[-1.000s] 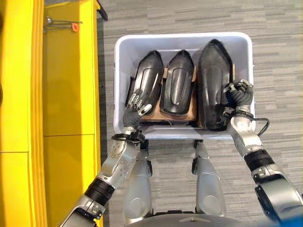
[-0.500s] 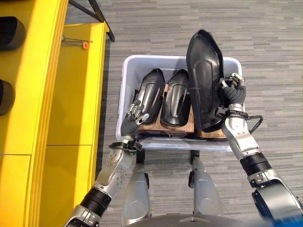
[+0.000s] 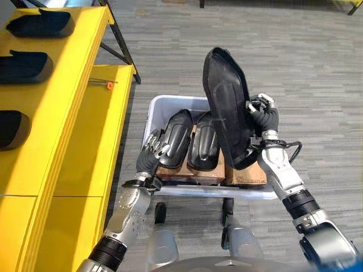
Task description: Move parts from the plastic box to the shelf.
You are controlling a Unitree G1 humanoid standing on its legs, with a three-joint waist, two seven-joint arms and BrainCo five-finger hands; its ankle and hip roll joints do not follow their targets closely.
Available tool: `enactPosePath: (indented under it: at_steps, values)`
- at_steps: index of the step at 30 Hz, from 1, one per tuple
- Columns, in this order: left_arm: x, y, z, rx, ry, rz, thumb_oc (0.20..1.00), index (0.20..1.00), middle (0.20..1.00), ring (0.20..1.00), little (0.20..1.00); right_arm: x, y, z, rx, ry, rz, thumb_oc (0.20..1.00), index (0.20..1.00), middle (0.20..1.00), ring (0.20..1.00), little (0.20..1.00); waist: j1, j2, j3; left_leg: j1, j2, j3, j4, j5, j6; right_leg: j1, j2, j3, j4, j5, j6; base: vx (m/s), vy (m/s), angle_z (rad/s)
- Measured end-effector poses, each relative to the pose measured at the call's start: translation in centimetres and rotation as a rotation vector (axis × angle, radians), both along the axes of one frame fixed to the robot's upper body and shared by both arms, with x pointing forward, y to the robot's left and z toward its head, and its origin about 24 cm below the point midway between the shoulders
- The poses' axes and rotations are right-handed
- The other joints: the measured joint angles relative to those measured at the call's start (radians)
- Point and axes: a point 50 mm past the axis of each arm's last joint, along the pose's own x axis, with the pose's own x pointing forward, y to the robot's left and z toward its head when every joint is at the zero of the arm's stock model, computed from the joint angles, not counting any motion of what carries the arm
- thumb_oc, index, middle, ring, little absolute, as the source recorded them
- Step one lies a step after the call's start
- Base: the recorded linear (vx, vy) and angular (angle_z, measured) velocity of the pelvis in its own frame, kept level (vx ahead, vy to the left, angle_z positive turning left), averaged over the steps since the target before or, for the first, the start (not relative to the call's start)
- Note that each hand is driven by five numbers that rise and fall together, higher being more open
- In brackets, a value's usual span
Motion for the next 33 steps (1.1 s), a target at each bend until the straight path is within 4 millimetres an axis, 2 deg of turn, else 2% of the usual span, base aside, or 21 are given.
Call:
enactPosePath:
  at_steps: [4, 5, 6, 8, 9, 10, 11, 12, 13, 14, 15, 16, 17, 18, 20, 23, 27, 30, 33]
  values:
    - [-1.5, 1.2, -1.3, -0.015, 0.051, 0.063, 1.0, 1.0, 1.0, 1.0, 1.0, 0.2, 1.0, -0.1, -0.018, 0.006, 0.05, 0.2, 0.2, 0.2, 0.2, 0.2, 0.032, 0.014, -0.04, 0.029, 0.064, -0.047, -0.007, 0.005, 0.003, 0.026, 0.066, -0.051, 0.056, -0.063, -0.037, -0.06, -0.21, 0.22]
    - [-2.0, 1.2, -1.9, -0.026, 0.076, 0.071, 1.0, 1.0, 1.0, 1.0, 1.0, 0.2, 1.1, -0.1, -0.02, 0.008, 0.059, 0.2, 0.2, 0.2, 0.2, 0.2, 0.059, 0.029, -0.051, 0.027, 0.089, -0.064, -0.016, 0.015, 0.022, 0.032, 0.092, -0.071, 0.055, -0.075, -0.047, -0.1, -0.127, 0.43]
    - [-2.3, 1.1, -2.5, -0.031, 0.099, 0.075, 1.0, 1.0, 1.0, 1.0, 1.0, 0.2, 1.1, -0.2, -0.023, 0.011, 0.062, 0.2, 0.2, 0.2, 0.2, 0.2, 0.065, 0.038, -0.055, 0.017, 0.091, -0.068, -0.035, 0.03, 0.059, 0.032, 0.095, -0.087, 0.055, -0.083, -0.057, -0.11, -0.076, 0.6]
    - [-2.6, 0.7, -3.5, -0.033, 0.15, 0.062, 1.0, 1.0, 1.0, 1.0, 1.0, 0.2, 0.6, -0.3, -0.037, 0.015, 0.054, 0.2, 0.2, 0.2, 0.2, 0.2, 0.073, 0.061, -0.057, -0.008, 0.081, -0.084, -0.056, 0.05, 0.199, 0.032, 0.089, -0.133, 0.058, -0.092, -0.071, -0.13, -0.064, 0.74]
    - [-2.8, 0.4, -4.0, -0.029, 0.174, 0.05, 1.0, 1.0, 1.0, 1.0, 1.0, 0.1, 0.4, -0.4, -0.045, 0.018, 0.05, 0.2, 0.2, 0.2, 0.2, 0.2, 0.071, 0.069, -0.058, -0.027, 0.069, -0.049, -0.057, 0.067, 0.288, 0.032, 0.079, -0.161, 0.068, -0.097, -0.081, -0.12, -0.081, 0.84]
    - [-2.7, 0.1, -4.1, -0.027, 0.179, 0.034, 1.0, 1.0, 1.0, 1.0, 1.0, -0.1, 0.0, -0.6, -0.052, 0.025, 0.04, 0.2, 0.2, 0.2, 0.2, 0.2, 0.067, 0.069, -0.058, -0.028, 0.063, -0.003, -0.079, 0.03, 0.44, 0.034, 0.055, -0.193, 0.08, -0.109, -0.102, -0.08, -0.029, 1.11]
    - [-2.4, 0.0, -3.9, -0.027, 0.172, 0.024, 1.0, 1.0, 1.0, 1.0, 1.0, -0.3, -0.4, -1.0, -0.056, 0.036, 0.031, 0.2, 0.2, 0.2, 0.2, 0.2, 0.058, 0.053, -0.06, -0.03, 0.076, 0.114, -0.059, -0.035, 0.378, 0.043, 0.022, -0.233, 0.069, -0.111, -0.104, -0.05, -0.014, 1.11]
    - [-2.1, -0.2, -3.7, -0.027, 0.165, 0.01, 1.0, 1.0, 1.0, 1.0, 1.0, -0.3, -0.5, -1.0, -0.062, 0.04, 0.027, 0.2, 0.2, 0.2, 0.2, 0.2, 0.057, 0.035, -0.053, -0.046, 0.076, 0.15, 0.059, -0.016, 0.225, 0.057, -0.019, -0.267, 0.068, -0.11, -0.103, -0.02, 0.013, 0.97]
    - [-2.0, -0.3, -3.7, -0.028, 0.16, 0.001, 1.0, 1.0, 1.0, 1.0, 1.0, -0.4, -0.5, -1.0, -0.062, 0.041, 0.028, 0.2, 0.2, 0.2, 0.2, 0.2, 0.05, 0.031, -0.052, -0.047, 0.076, 0.164, 0.18, -0.036, 0.149, 0.078, -0.042, -0.281, 0.065, -0.112, -0.096, 0.0, 0.031, 0.8]
    - [-2.1, -0.3, -3.7, -0.031, 0.16, 0.0, 1.0, 1.0, 1.0, 1.0, 1.0, -0.6, -0.6, -1.0, -0.06, 0.038, 0.029, 0.2, 0.2, 0.2, 0.2, 0.2, 0.031, 0.038, -0.062, -0.033, 0.078, 0.158, 0.223, -0.027, 0.107, 0.086, -0.055, -0.293, 0.073, -0.126, -0.076, 0.01, 0.031, 0.66]
    - [-2.0, -0.4, -3.6, -0.032, 0.155, -0.003, 1.0, 1.0, 1.0, 1.0, 1.0, -0.6, -0.5, -0.9, -0.052, 0.033, 0.028, 0.2, 0.2, 0.2, 0.2, 0.2, 0.021, 0.055, -0.072, -0.009, 0.08, 0.156, 0.244, -0.035, 0.097, 0.092, -0.069, -0.314, 0.082, -0.131, -0.061, 0.07, 0.131, 0.76]
    - [-1.7, -0.7, -3.5, -0.043, 0.147, -0.007, 1.0, 1.0, 1.0, 1.0, 1.0, -0.9, -1.2, -1.1, -0.047, 0.036, 0.003, 0.2, 0.2, 0.2, 0.2, 0.2, 0.006, 0.058, -0.078, 0.018, 0.073, 0.176, 0.251, -0.033, 0.084, 0.114, -0.083, -0.334, 0.087, -0.123, -0.047, 0.17, 0.255, 1.11]
    - [-1.1, -1.3, -2.9, -0.051, 0.116, -0.019, 1.0, 1.0, 1.0, 1.0, 1.0, -1.1, -2.1, -1.2, -0.021, 0.037, -0.042, 0.2, 0.2, 0.2, 0.2, 0.2, -0.008, 0.083, -0.105, 0.077, 0.055, 0.22, 0.11, -0.056, 0.023, 0.134, -0.089, -0.377, 0.089, -0.107, -0.002, 0.18, 0.328, 1.31]
    - [-0.9, -1.2, -2.7, -0.035, 0.107, -0.023, 1.0, 1.0, 1.0, 1.0, 1.0, -1.1, -2.0, -1.4, 0.01, 0.042, -0.054, 0.2, 0.2, 0.2, 0.2, 0.2, -0.01, 0.062, -0.111, 0.102, 0.018, 0.203, 0.04, -0.037, -0.008, 0.134, -0.121, -0.372, 0.103, -0.1, 0.0, 0.13, 0.265, 1.13]
    - [-1.1, -0.7, -2.8, -0.009, 0.117, -0.02, 1.0, 1.0, 1.0, 1.0, 1.0, -1.3, -1.0, -1.9, 0.041, 0.061, -0.035, 0.2, 0.2, 0.2, 0.2, 0.2, 0.011, 0.027, -0.131, 0.102, -0.038, 0.193, 0.033, -0.04, 0.012, 0.137, -0.175, -0.347, 0.112, -0.094, -0.007, 0.06, 0.16, 0.51]
    - [-1.4, 0.9, -2.7, 0.041, 0.124, 0.002, 1.0, 1.0, 1.0, 1.0, 1.0, -1.3, -0.5, -2.5, 0.043, 0.083, -0.021, 0.2, 0.2, 0.2, 0.2, 0.2, 0.052, 0.016, -0.136, 0.101, -0.083, 0.152, 0.037, -0.048, 0.039, 0.169, -0.214, -0.345, 0.113, -0.068, -0.038, 0.05, 0.162, 0.46]
    - [-2.1, 2.0, -3.1, 0.056, 0.144, 0.041, 1.0, 1.0, 1.0, 1.0, 1.0, -1.1, -0.2, -3.2, 0.05, 0.118, -0.018, 0.2, 0.2, 0.2, 0.2, 0.2, 0.074, -0.013, -0.147, 0.092, -0.091, 0.15, 0.035, -0.049, 0.041, 0.173, -0.215, -0.348, 0.092, -0.058, -0.022, 0.03, 0.133, 0.07]
    - [-2.0, 2.0, -3.0, 0.08, 0.137, 0.037, 1.0, 1.0, 1.0, 1.0, 1.0, -1.1, -0.1, -3.2, 0.058, 0.121, -0.018, 0.2, 0.2, 0.2, 0.2, 0.2, 0.056, -0.041, -0.153, 0.065, -0.105, 0.123, 0.034, -0.037, 0.045, 0.187, -0.215, -0.37, 0.048, -0.051, -0.009, 0.01, 0.113, 0.22]
    - [-2.0, 1.9, -3.0, 0.08, 0.134, 0.035, 1.0, 1.0, 1.0, 1.0, 1.0, -1.0, -0.1, -3.2, 0.059, 0.123, -0.019, 0.2, 0.2, 0.2, 0.2, 0.2, 0.066, -0.057, -0.152, 0.038, -0.118, 0.108, 0.045, -0.036, 0.05, 0.187, -0.225, -0.383, 0.044, -0.047, -0.002, 0.02, 0.128, 0.23]
